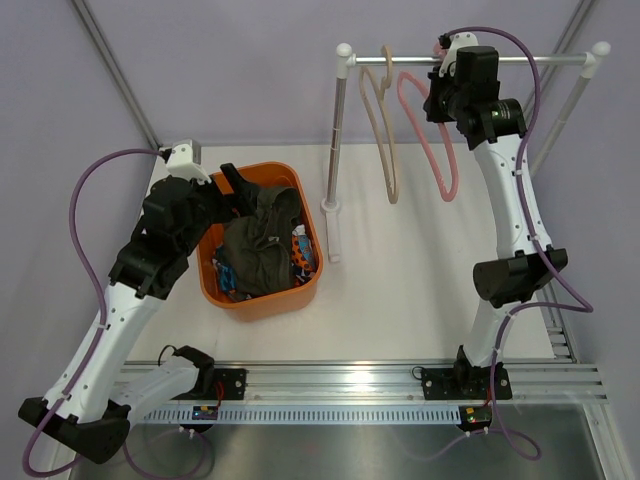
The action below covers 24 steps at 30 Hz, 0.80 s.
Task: Remove the shorts from the hanger
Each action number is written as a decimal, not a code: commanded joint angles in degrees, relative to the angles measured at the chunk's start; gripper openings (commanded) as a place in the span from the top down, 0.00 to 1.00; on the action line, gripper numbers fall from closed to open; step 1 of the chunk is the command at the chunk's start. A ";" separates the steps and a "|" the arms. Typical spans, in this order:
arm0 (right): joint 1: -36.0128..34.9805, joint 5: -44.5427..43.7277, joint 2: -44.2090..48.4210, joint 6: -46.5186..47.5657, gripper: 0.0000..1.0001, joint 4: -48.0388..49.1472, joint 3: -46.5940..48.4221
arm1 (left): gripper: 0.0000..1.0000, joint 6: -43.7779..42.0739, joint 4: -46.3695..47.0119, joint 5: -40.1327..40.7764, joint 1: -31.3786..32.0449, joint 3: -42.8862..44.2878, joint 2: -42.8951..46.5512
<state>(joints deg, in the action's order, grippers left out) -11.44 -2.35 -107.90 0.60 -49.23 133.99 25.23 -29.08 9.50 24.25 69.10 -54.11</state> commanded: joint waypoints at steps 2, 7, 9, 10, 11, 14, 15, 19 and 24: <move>0.28 1.03 0.05 -2.08 1.00 2.21 -0.04 | 0.01 -1.42 1.48 1.05 -0.34 2.44 -0.56; 0.19 2.09 3.92 -3.59 1.00 4.75 -6.98 | 0.01 -1.24 1.92 0.35 -0.34 2.00 -0.65; 0.19 2.09 5.15 -4.03 1.00 5.55 -8.91 | 0.01 -1.33 2.01 0.17 -0.26 1.83 -0.65; 0.19 2.09 6.28 -4.20 1.00 6.25 -10.23 | 0.01 -1.24 2.01 -0.09 -0.34 1.83 -0.74; 0.19 2.09 6.82 -4.29 1.00 6.52 -10.77 | 0.01 -1.33 2.01 -0.18 -0.34 1.83 -0.65; 0.19 1.91 7.87 -4.47 0.89 6.26 -11.12 | 0.01 -1.33 2.01 -0.27 -0.34 1.65 -0.65; 0.28 2.00 8.40 -4.56 0.85 6.25 -11.04 | 0.01 -1.33 2.01 -0.27 -0.34 1.65 -0.65; 0.19 2.09 9.37 -5.26 0.55 4.85 -9.37 | 0.01 -1.50 1.75 -0.27 -0.34 1.48 -0.47; 0.19 2.09 10.08 -5.26 0.38 3.54 -7.35 | 0.01 -1.77 1.48 0.17 -0.34 1.48 -0.21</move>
<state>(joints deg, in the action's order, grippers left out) -11.44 -0.80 -100.77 -4.51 -44.42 123.37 24.77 -29.06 9.47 24.25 69.19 -54.85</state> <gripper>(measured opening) 0.603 0.988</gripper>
